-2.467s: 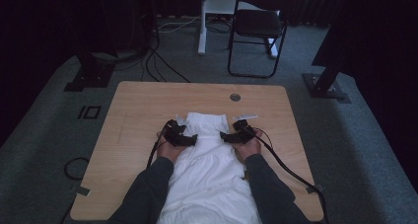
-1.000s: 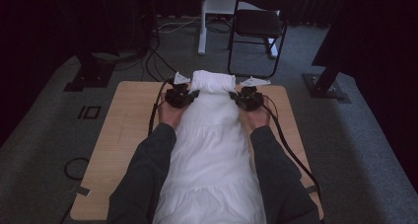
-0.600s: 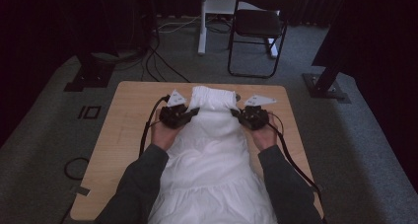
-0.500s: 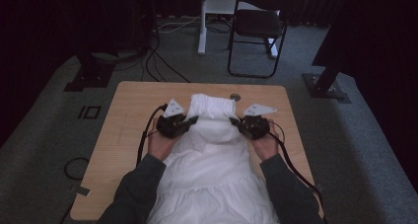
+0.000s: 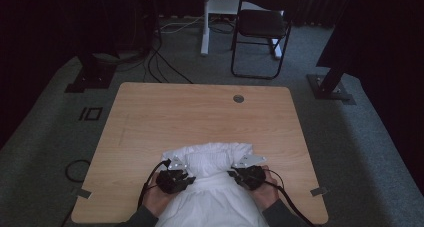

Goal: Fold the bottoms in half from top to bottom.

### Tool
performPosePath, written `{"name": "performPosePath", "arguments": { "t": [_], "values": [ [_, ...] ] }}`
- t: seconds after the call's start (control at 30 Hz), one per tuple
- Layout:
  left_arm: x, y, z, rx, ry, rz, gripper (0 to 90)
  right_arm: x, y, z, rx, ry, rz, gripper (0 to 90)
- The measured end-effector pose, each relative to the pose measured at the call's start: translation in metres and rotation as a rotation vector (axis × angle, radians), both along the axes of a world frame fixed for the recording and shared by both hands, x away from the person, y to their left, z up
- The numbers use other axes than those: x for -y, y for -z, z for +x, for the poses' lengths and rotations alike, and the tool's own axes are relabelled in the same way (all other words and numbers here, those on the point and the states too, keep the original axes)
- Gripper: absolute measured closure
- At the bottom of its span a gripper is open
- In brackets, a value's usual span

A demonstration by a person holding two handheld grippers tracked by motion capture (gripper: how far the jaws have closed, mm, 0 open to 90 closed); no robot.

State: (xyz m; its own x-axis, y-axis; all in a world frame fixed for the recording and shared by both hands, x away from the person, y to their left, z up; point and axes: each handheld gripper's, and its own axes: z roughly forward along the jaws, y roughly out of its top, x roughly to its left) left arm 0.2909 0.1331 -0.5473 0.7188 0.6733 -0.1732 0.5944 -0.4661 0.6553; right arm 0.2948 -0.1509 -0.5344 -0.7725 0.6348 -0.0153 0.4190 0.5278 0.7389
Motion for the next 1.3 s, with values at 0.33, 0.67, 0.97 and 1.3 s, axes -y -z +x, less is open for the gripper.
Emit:
{"name": "performPosePath", "arguments": {
  "t": [0.33,0.67,0.97,1.3],
  "values": [
    [0.019,-0.006,0.056,0.102,0.022,0.122,79.6,-0.005,0.015,0.032,-0.033,0.108,-0.059,84.7],
    [0.05,-0.014,0.118,0.128,0.018,0.214,78.9,0.012,0.014,0.121,-0.064,0.212,-0.019,84.3],
    [0.05,-0.017,0.171,0.129,-0.049,0.255,78.9,-0.005,0.009,0.167,-0.036,0.276,-0.08,84.4],
    [0.046,-0.028,0.191,0.108,-0.115,0.194,81.8,-0.002,0.002,0.186,-0.072,0.336,0.008,85.3]
  ]
}}
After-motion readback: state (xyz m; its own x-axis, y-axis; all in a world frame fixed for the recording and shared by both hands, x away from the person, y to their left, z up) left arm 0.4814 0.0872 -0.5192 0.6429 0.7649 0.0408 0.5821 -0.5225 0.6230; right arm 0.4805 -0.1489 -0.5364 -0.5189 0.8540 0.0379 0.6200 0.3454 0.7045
